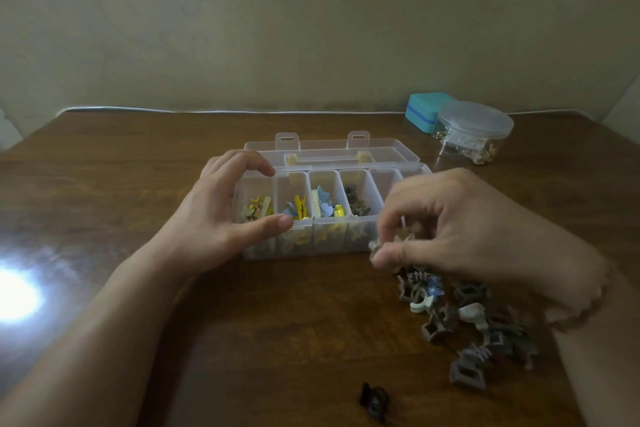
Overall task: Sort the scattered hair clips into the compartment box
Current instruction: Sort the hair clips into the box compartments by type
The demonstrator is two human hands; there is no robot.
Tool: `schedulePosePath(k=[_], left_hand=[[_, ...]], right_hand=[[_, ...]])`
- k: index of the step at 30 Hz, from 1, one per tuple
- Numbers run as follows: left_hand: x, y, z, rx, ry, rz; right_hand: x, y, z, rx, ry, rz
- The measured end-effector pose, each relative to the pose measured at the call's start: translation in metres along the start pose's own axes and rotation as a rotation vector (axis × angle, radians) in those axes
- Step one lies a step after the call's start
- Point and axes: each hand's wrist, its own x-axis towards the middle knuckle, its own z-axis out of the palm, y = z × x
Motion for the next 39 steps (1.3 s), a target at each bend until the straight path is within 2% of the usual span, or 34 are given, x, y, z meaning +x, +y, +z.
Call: schedulePosePath(k=[5, 7, 9, 11, 13, 14, 17, 18, 21, 22, 25, 26, 34, 39], left_hand=[[0.001, 0.0, 0.001, 0.004, 0.003, 0.0], [0.0, 0.0, 0.0, 0.008, 0.003, 0.0], [0.0, 0.0, 0.0, 0.006, 0.002, -0.001], [0.0, 0.0, 0.001, 0.005, 0.007, 0.001], [0.0, 0.0, 0.0, 0.0, 0.007, -0.002], [0.0, 0.0, 0.0, -0.004, 0.005, -0.004], [0.0, 0.001, 0.0, -0.007, 0.005, -0.006], [0.0, 0.001, 0.0, -0.01, 0.006, -0.007], [0.0, 0.0, 0.0, -0.015, -0.002, -0.009], [0.0, 0.0, 0.0, -0.014, -0.002, -0.01], [0.0, 0.0, 0.0, -0.026, 0.004, -0.013], [0.0, 0.001, 0.0, -0.026, 0.004, -0.014], [0.0, 0.002, 0.001, -0.018, 0.006, -0.012], [0.0, 0.001, 0.001, -0.012, 0.015, -0.003]], right_hand=[[0.007, -0.012, 0.026, -0.164, -0.328, 0.075], [0.004, -0.009, 0.019, -0.134, -0.365, 0.104], [-0.002, -0.005, 0.003, -0.051, -0.248, 0.084], [-0.007, 0.0, -0.011, 0.067, 0.071, 0.074], [-0.004, 0.007, -0.012, 0.02, 0.319, 0.122], [0.0, 0.011, -0.007, -0.059, 0.345, 0.165], [0.006, 0.018, 0.004, -0.187, 0.189, 0.289], [0.004, 0.016, 0.001, -0.189, 0.182, 0.291], [-0.013, 0.004, -0.026, -0.176, 0.273, 0.261], [-0.02, -0.001, -0.031, -0.202, 0.189, 0.287], [-0.028, -0.01, -0.024, -0.371, -0.29, 0.442], [-0.024, -0.013, -0.019, -0.41, -0.368, 0.457], [-0.009, -0.003, -0.009, -0.403, -0.548, 0.433], [-0.007, 0.002, -0.006, -0.417, -0.536, 0.419]])
